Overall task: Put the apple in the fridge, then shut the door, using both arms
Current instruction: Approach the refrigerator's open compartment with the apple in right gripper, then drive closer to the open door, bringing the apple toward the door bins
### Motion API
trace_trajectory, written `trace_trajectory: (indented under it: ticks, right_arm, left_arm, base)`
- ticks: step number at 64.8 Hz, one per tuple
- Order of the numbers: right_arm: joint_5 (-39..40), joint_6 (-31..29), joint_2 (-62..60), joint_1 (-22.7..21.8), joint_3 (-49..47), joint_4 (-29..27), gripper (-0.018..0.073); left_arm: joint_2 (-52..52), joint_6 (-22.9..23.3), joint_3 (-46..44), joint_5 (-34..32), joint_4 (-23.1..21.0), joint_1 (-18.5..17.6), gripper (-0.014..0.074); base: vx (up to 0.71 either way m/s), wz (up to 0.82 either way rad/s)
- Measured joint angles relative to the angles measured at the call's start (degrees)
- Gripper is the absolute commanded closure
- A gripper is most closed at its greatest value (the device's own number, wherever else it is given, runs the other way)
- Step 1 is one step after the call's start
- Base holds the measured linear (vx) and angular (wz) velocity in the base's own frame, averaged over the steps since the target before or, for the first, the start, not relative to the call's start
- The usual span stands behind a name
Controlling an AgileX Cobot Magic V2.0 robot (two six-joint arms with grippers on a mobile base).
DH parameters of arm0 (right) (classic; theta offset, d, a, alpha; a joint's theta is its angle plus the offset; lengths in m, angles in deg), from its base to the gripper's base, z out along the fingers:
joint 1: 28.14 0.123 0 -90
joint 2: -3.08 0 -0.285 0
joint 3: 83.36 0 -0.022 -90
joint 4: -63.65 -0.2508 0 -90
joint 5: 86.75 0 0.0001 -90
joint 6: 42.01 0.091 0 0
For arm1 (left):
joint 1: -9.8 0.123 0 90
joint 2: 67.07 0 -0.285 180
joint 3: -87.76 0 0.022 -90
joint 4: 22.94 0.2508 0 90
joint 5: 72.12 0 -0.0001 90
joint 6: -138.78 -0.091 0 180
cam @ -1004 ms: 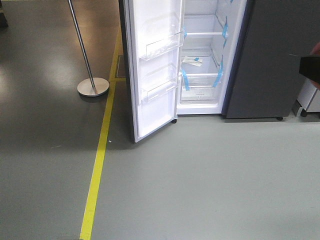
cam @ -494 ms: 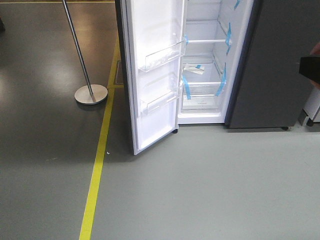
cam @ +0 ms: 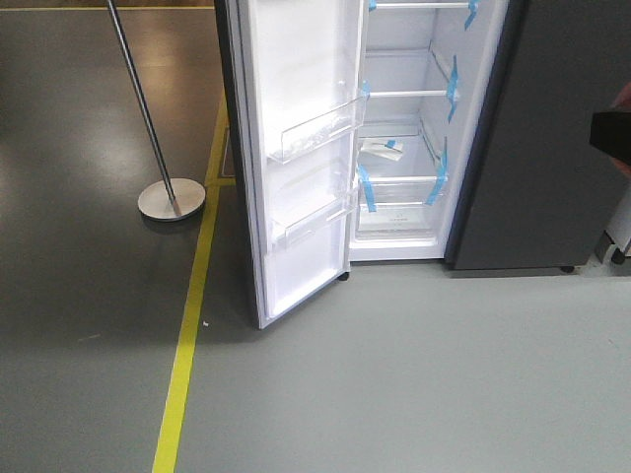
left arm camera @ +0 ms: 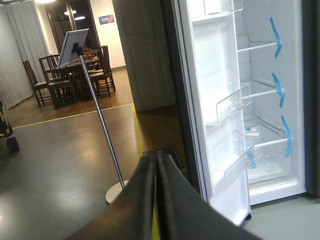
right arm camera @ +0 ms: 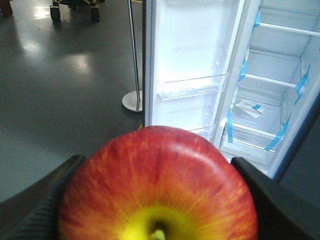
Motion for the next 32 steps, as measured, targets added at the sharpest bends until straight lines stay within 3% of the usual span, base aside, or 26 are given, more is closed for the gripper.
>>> trace_trajectory:
  ticks: [32]
  right_arm:
    - [0.00, 0.00, 0.00, 0.00, 0.00, 0.00, 0.0500]
  left_arm:
    - [0.00, 0.00, 0.00, 0.00, 0.00, 0.00, 0.0603]
  base:
    - [0.13, -0.01]
